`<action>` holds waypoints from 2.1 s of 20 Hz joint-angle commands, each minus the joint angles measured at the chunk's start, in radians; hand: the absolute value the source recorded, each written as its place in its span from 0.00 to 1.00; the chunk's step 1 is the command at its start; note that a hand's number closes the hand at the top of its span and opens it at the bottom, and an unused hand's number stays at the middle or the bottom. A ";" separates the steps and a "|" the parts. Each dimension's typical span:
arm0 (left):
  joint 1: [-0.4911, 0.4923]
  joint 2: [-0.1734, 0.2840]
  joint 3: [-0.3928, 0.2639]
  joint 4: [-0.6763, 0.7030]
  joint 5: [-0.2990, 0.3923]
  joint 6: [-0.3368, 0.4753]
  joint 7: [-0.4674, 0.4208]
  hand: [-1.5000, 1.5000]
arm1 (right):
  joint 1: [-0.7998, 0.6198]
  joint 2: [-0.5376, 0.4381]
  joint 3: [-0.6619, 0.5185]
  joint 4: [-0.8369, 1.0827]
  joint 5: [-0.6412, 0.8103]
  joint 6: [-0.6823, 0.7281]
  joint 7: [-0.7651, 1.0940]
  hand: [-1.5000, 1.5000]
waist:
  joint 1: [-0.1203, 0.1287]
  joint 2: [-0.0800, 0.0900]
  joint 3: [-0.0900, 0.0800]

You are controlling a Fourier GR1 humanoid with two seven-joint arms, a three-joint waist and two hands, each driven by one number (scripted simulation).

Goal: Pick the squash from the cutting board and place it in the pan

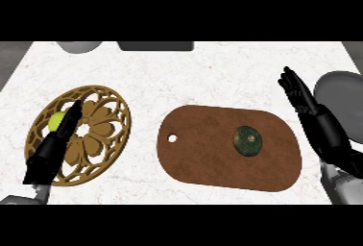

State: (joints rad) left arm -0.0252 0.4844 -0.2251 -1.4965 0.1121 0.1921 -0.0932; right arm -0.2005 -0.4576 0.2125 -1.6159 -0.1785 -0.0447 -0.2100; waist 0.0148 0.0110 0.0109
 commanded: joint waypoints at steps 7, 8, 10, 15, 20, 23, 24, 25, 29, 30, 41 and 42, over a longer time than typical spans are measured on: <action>-0.103 -0.024 -0.033 -0.024 0.024 -0.073 0.101 0.50 | -0.166 -0.278 0.071 0.325 0.267 0.061 0.296 0.00 | 0.021 0.016 -0.039; -0.113 -0.047 -0.048 -0.022 0.034 -0.078 0.112 0.50 | -0.198 -0.313 0.114 0.307 0.351 0.061 0.265 1.00 | 0.023 0.010 -0.031; -0.151 -0.056 -0.053 -0.053 0.056 -0.090 0.213 0.50 | -0.182 -0.057 0.088 0.418 0.317 -0.152 0.337 1.00 | 0.009 -0.003 -0.010; -0.139 -0.088 -0.019 -0.098 0.038 -0.087 0.273 0.50 | -0.083 0.031 0.011 0.437 0.274 -0.162 0.186 0.00 | -0.013 -0.012 -0.011; -0.108 -0.064 0.003 -0.052 0.043 -0.124 0.194 0.50 | -0.160 -0.114 0.155 0.344 0.388 0.034 0.450 0.00 | -0.012 -0.014 -0.013; -0.162 -0.112 -0.020 -0.012 0.016 -0.102 0.204 0.50 | -0.300 -0.149 0.184 0.325 0.425 0.140 0.590 0.00 | -0.010 -0.011 -0.014; -0.154 -0.065 0.014 -0.063 0.059 -0.136 0.266 0.50 | -0.285 -0.159 0.199 0.315 0.419 0.190 0.623 0.00 | -0.006 -0.014 -0.013; -0.123 -0.093 -0.022 -0.070 0.020 -0.107 0.238 0.50 | -0.322 -0.151 0.219 0.298 0.415 0.240 0.689 0.00 | -0.002 -0.015 -0.013; -0.144 -0.111 -0.030 -0.073 0.018 -0.105 0.255 0.50 | -0.421 -0.159 0.281 0.355 0.378 0.480 0.795 0.00 | 0.009 -0.011 -0.013; -0.174 -0.085 -0.019 -0.096 0.028 -0.122 0.299 0.50 | -0.461 -0.142 0.289 0.360 0.353 0.540 0.853 0.00 | 0.013 -0.012 -0.013; -0.117 -0.118 0.016 -0.075 -0.001 -0.122 0.252 0.50 | -0.571 0.067 0.284 0.379 0.208 0.771 1.247 0.00 | -0.012 -0.014 -0.012; -0.144 -0.127 0.016 -0.067 -0.010 -0.119 0.265 0.50 | -0.559 0.064 0.294 0.339 0.215 0.767 1.263 0.00 | -0.016 -0.014 -0.012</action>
State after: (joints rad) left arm -0.1705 0.3739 -0.2160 -1.5659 0.1211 0.0679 0.1725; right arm -0.7577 -0.4299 0.4995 -1.2284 0.0444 0.6523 0.8867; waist 0.0077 -0.0020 -0.0013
